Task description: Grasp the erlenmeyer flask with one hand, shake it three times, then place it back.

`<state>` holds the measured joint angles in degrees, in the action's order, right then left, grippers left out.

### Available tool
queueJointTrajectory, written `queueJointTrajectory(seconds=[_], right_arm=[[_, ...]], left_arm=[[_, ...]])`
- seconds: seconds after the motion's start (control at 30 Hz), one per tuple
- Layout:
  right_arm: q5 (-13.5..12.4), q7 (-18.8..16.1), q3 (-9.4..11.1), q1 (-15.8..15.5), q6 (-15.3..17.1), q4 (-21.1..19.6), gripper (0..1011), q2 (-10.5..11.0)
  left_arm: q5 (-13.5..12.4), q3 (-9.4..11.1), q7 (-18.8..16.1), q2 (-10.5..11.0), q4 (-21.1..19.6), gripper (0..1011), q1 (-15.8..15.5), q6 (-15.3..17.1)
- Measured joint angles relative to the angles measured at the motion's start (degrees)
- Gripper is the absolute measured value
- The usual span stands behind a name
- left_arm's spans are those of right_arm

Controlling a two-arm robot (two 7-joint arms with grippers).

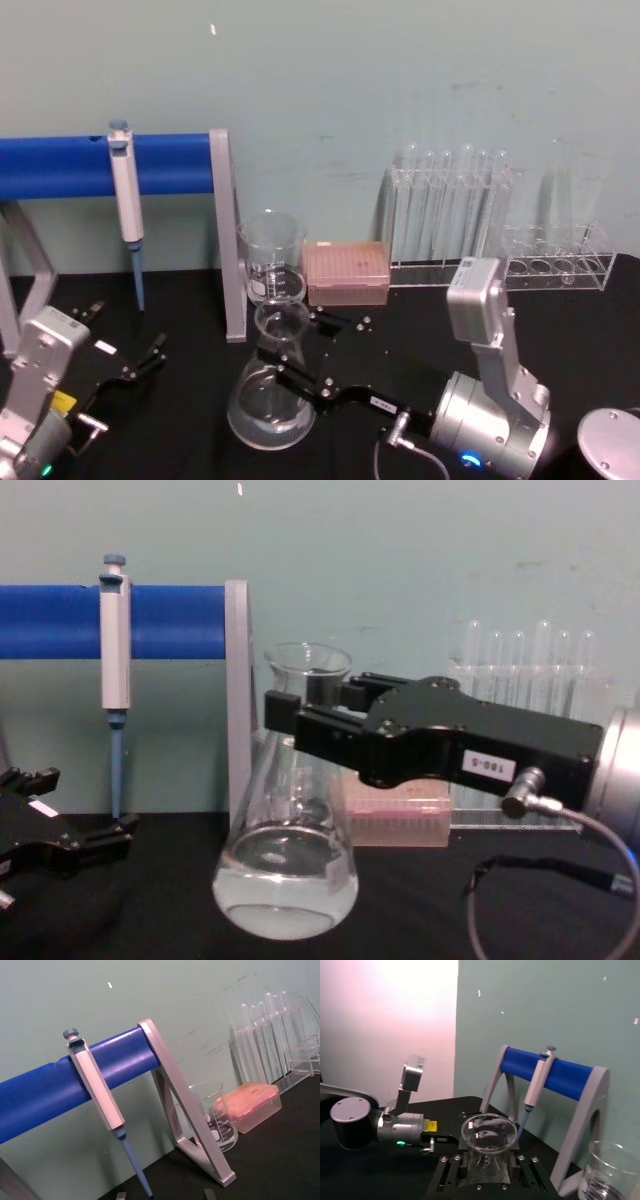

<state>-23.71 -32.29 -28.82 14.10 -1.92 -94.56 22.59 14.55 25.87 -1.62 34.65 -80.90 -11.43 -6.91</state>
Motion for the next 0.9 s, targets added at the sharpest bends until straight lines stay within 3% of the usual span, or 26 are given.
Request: queueJointTrajectory(seconds=[0.17, 0.57, 0.9], right_arm=[[-0.44, -0.19, -1.34, 0.82, -0.01, 0.38, 449, 0.05], [-0.89, 0.76, -1.95, 1.22, -0.11, 0.41, 449, 0.51], [-0.99, 3.79, 0.87, -0.14, -0.62, -0.24, 449, 1.80]], left_arm=[[0.00, 0.00, 0.00, 0.00, 0.00, 1001, 0.00, 0.00], [-0.01, 0.00, 0.00, 0.00, 0.00, 1001, 0.00, 0.00], [-0.01, 0.00, 0.00, 0.00, 0.00, 1001, 0.00, 0.00]])
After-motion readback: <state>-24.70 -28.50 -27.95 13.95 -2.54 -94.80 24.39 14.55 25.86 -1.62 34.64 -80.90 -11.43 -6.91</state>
